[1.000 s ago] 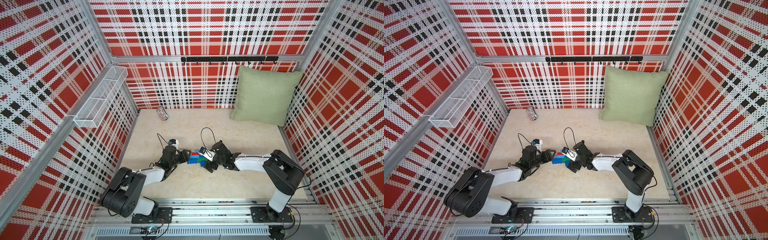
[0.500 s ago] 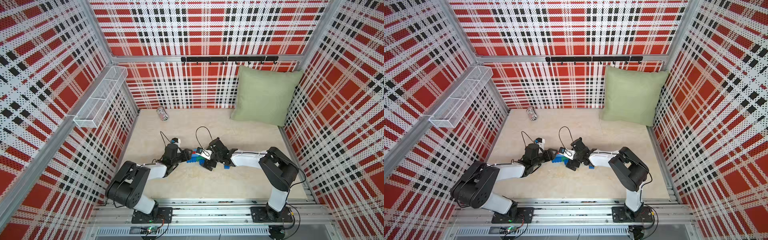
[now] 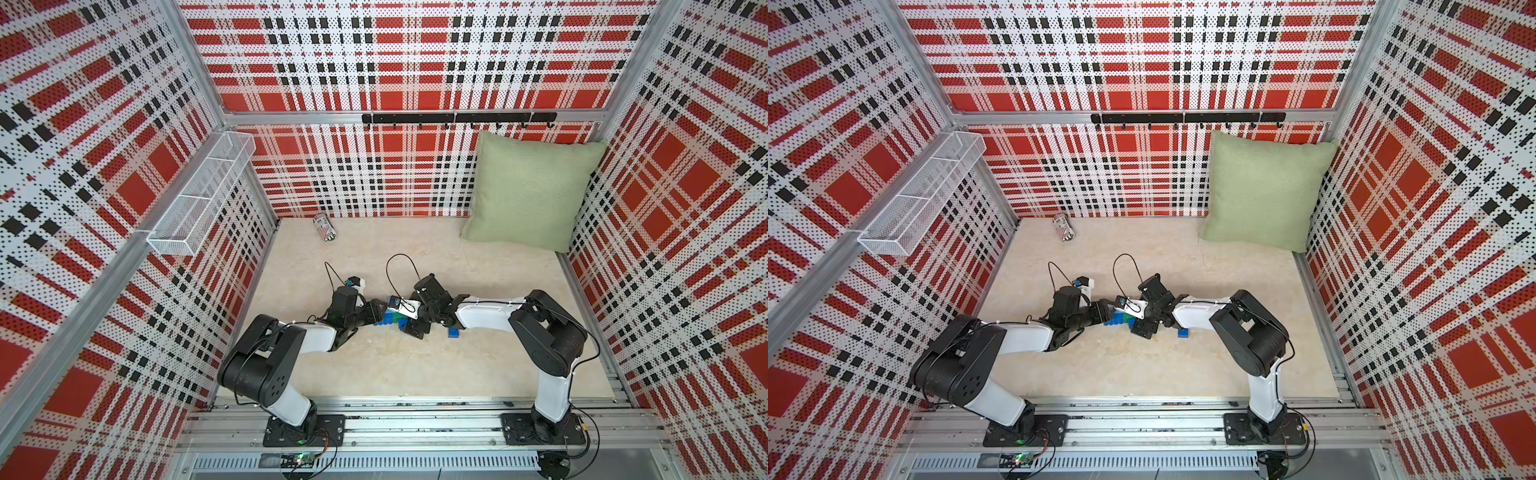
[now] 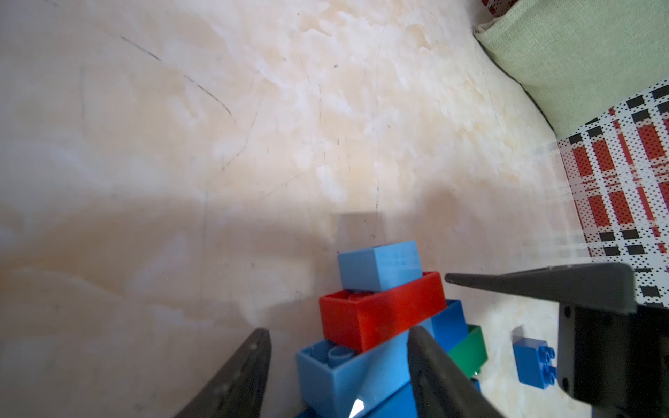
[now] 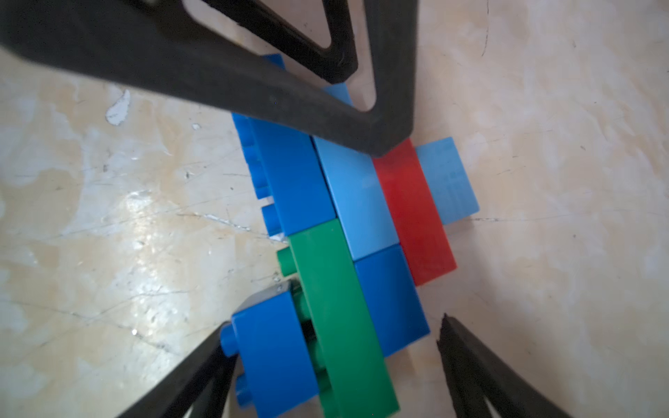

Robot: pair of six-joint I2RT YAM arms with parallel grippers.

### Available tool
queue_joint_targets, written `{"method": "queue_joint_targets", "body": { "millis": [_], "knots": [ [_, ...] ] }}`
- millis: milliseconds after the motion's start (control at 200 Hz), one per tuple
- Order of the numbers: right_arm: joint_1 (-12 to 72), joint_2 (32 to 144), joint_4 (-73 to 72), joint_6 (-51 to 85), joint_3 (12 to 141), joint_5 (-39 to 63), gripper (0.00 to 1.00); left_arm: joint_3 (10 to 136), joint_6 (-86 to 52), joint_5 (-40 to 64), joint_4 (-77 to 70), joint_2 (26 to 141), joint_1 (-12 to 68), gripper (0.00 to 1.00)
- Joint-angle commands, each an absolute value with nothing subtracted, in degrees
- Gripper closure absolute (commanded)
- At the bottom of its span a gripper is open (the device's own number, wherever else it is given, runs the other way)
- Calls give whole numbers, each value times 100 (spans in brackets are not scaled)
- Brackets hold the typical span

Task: Assemble a heart with lego
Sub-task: Assemble the lego brick with the lego brick.

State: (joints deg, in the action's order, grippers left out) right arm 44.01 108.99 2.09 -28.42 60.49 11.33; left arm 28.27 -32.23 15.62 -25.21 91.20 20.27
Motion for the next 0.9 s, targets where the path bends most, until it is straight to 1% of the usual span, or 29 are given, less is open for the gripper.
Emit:
{"method": "queue_joint_targets", "body": {
  "millis": [0, 50, 85, 230, 401, 471, 571, 646, 741, 802, 897],
  "knots": [
    [4369, 10981, 183, -2743, 6065, 1197, 17, 2953, -3042, 1738, -2575, 9265, 1994, 36],
    [4369, 11010, 144, -2718, 6064, 1161, 19, 2966, -3009, 1806, -2575, 9306, 1995, 36],
    [4369, 11026, 119, -2684, 6073, 1115, 23, 2972, -2990, 1856, -2575, 9331, 1995, 36],
    [4368, 11035, 49, -2693, 6057, 1132, 30, 2962, -2877, 2052, -2566, 9386, 2004, 37],
    [4375, 11005, 0, -2694, 6038, 1219, 34, 2996, -2774, 2207, -2558, 9520, 2030, 37],
    [4369, 10986, 0, -2730, 6029, 1250, 41, 3038, -2706, 2327, -2551, 9586, 2055, 38],
    [4368, 10978, 53, -2759, 6056, 1195, 41, 3093, -2612, 2393, -2534, 9655, 2117, 38],
    [4371, 10994, 53, -2747, 6072, 1152, 44, 3167, -2534, 2409, -2415, 9725, 2142, 38],
    [4373, 11018, 1, -2656, 6082, 1120, 44, 3158, -2498, 2439, -2391, 9751, 2188, 38],
    [4368, 11017, -42, -2625, 6061, 1096, 49, 3138, -2488, 2417, -2365, 9744, 2240, 38],
    [4375, 11000, -94, -2592, 6037, 1012, 48, 3111, -2509, 2370, -2366, 9711, 2289, 38]
  ]
}}
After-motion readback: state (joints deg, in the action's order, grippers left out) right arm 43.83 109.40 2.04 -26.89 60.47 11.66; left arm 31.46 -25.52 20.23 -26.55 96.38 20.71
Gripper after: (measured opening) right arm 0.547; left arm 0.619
